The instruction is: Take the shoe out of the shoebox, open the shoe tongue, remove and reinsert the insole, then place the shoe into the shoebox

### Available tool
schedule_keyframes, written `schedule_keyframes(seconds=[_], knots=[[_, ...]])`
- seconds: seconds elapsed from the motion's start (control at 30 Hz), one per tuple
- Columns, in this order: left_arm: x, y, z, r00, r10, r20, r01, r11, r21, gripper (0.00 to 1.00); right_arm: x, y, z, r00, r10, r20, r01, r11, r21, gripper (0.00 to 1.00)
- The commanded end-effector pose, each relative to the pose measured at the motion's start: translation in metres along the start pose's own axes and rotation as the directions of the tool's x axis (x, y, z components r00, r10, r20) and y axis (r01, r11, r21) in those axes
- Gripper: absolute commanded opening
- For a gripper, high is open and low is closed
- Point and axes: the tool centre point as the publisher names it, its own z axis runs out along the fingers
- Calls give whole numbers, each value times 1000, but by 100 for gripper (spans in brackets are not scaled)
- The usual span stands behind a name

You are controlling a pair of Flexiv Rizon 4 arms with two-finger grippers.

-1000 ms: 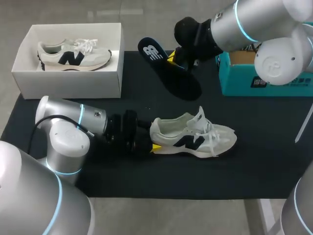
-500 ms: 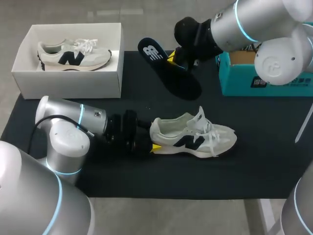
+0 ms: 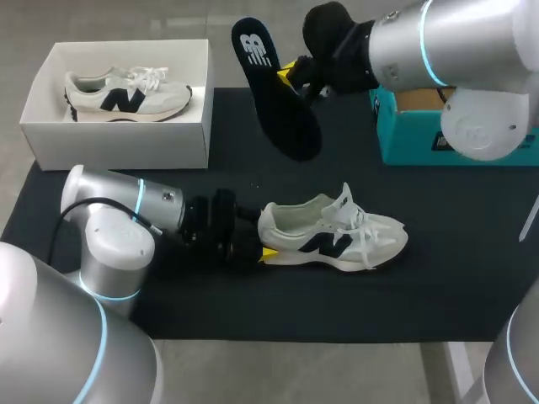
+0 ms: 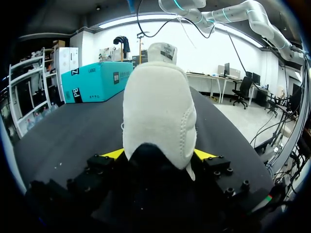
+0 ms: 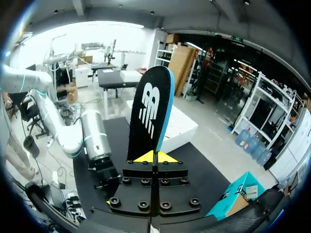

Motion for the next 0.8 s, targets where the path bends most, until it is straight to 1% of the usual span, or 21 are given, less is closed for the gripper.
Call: schedule_keyframes(seconds=[0.03, 0.17, 0.23, 0.3, 0.37, 0.5, 0.6, 0.7, 0.8], knots=[[0, 2, 2, 1000, 0, 1, 0, 1000, -3, 0, 17, 7, -22, 998, 58, 36, -57, 998, -30, 0], [0, 2, 2, 1000, 0, 1, 0, 1000, -3, 0, 31, 21, -40, 996, 92, -9, -92, 994, -56, 0], [0, 2, 2, 1000, 0, 1, 0, 1000, -3, 0, 37, 23, -48, 994, 109, -32, -111, 992, -60, 0], [0, 2, 2, 1000, 0, 1, 0, 1000, -3, 0, 43, 23, -56, 991, 115, -62, -119, 991, -60, 0], [0, 2, 2, 1000, 0, 1, 0, 1000, -3, 0, 47, 20, -63, 991, 116, -73, -119, 992, -33, 0], [0, 2, 2, 1000, 0, 1, 0, 1000, -3, 0, 54, 12, -76, 986, 137, -95, -138, 990, -8, 0], [0, 2, 2, 1000, 0, 1, 0, 1000, -3, 0, 60, 12, -87, 982, 150, -117, -151, 989, 6, 0], [0, 2, 2, 1000, 0, 1, 0, 1000, -3, 0, 68, 15, -103, 976, 175, -128, -177, 984, -4, 0], [0, 2, 2, 1000, 0, 1, 0, 1000, -3, 0, 75, 15, -116, 965, 229, -129, -235, 972, -29, 0]])
